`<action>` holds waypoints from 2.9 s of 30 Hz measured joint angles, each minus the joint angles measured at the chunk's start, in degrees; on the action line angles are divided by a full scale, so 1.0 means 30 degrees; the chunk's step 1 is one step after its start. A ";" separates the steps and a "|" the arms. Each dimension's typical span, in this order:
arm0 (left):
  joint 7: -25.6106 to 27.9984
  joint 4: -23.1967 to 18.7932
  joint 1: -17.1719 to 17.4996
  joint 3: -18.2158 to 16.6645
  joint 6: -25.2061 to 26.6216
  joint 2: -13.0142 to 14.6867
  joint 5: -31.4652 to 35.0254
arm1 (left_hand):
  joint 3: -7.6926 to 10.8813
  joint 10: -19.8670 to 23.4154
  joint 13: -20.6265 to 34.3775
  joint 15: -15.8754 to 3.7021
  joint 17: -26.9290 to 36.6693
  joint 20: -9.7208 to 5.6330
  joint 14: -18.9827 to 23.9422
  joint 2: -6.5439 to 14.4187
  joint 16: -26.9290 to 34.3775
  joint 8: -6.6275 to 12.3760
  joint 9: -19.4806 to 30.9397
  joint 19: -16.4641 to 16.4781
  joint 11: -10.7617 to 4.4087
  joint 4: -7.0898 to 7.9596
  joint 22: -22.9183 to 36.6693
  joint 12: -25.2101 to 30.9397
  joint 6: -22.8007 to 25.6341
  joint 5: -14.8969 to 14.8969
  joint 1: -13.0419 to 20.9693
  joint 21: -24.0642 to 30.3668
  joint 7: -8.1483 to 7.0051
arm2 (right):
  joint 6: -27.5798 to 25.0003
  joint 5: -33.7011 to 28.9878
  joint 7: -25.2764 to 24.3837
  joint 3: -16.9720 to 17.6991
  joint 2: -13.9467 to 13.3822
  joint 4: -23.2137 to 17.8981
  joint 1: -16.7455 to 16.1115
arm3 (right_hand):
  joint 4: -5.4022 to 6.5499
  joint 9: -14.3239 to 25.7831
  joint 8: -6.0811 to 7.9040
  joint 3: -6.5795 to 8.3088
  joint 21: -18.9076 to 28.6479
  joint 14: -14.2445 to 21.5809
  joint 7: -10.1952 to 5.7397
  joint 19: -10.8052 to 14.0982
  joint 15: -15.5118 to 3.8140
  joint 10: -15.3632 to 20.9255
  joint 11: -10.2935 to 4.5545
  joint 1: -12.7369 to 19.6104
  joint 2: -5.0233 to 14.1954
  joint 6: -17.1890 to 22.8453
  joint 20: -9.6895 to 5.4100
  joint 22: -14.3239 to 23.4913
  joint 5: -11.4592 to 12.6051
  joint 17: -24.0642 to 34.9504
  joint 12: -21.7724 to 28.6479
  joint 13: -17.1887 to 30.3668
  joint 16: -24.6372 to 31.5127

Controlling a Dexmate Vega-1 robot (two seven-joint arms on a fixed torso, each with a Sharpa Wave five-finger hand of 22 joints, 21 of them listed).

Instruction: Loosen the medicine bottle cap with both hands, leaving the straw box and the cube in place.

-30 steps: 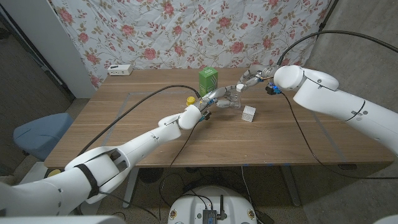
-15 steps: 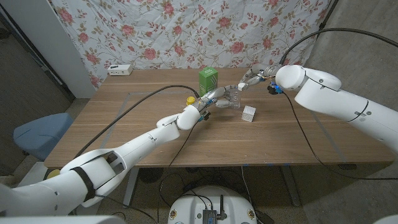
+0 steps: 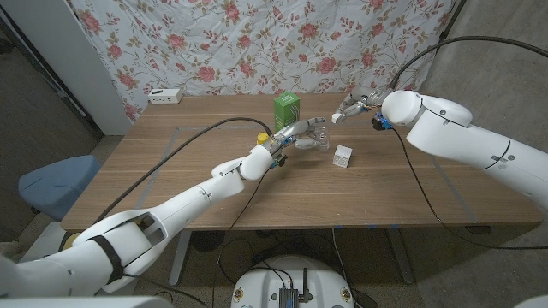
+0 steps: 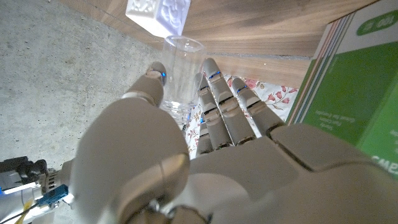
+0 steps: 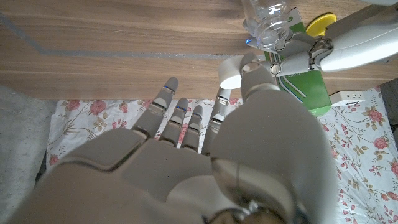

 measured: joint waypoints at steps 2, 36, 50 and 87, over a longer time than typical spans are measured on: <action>-0.0027 -0.0195 0.0092 -0.0076 0.0007 0.0119 0.0001 | 0.0033 0.0000 0.0002 0.0000 -0.0001 0.0000 -0.0001 0.0002 0.0000 0.0000 0.0000 0.0000 0.0000 0.0034 0.0000 -0.0005 -0.0001 -0.0013 -0.0001 0.0000 -0.0001 | -0.0278 0.0001 -0.0156 -0.0059 -0.0015 -0.0103 0.0000 | 0.0026 0.0051 0.0017 -0.0025 0.0000 0.0019 0.0066 0.0000 0.0019 0.0000 0.0000 -0.0024 -0.0021 0.0066 0.0000 0.0000 0.0000 -0.0001 0.0000 0.0000 0.0000; -0.0156 -0.3501 0.2006 -0.1510 0.0904 0.1940 0.0244 | 0.0045 -0.0001 0.0008 0.0001 -0.0001 0.0001 0.0000 0.0115 0.0000 0.0000 -0.0001 0.0000 0.0000 0.0045 0.0000 0.0009 0.0075 -0.0033 -0.0082 0.0000 -0.0074 | -0.3117 0.0650 -0.2996 -0.0838 0.0156 -0.0333 0.0645 | -0.0189 0.0157 0.0130 -0.0236 0.0077 0.0227 0.0047 0.0385 0.0013 0.0308 0.0167 -0.0278 -0.0021 0.0289 -0.0112 0.0000 -0.0125 -0.0042 0.0000 0.0001 -0.0001; 0.0001 -0.5586 0.3392 -0.2181 0.2139 0.2926 0.0466 | 0.0021 0.0000 0.0009 0.0000 -0.0002 0.0000 -0.0001 0.0110 0.0000 0.0000 -0.0001 0.0000 0.0000 0.0021 0.0000 -0.0059 0.0074 -0.0035 -0.0084 0.0000 -0.0073 | -0.3318 0.1048 -0.4110 -0.0738 0.0103 -0.0362 0.0257 | -0.0190 0.0244 0.0210 -0.0236 0.0077 0.0328 0.0018 0.0477 -0.0088 0.0413 0.0272 -0.0326 0.0025 0.0313 -0.0204 0.0000 -0.0155 -0.0041 0.0001 0.0001 0.0000; 0.2342 -0.9263 0.6960 -0.4189 0.4566 0.5273 0.1939 | 0.0018 0.0000 -0.0001 0.0000 0.0001 0.0001 0.0000 0.0040 0.0000 0.0000 -0.0001 0.0000 0.0000 0.0018 0.0000 0.0011 0.0351 0.0007 -0.0147 0.0000 -0.0209 | -0.1733 0.0073 -0.6743 -0.1182 0.1648 0.1981 -0.1011 | -0.0353 0.0244 0.0273 -0.0284 0.0076 0.0841 -0.0087 0.0906 -0.0603 0.0925 -0.0040 -0.0578 -0.0126 0.0628 -0.0631 0.0000 -0.0216 -0.0039 0.0152 0.0001 0.0147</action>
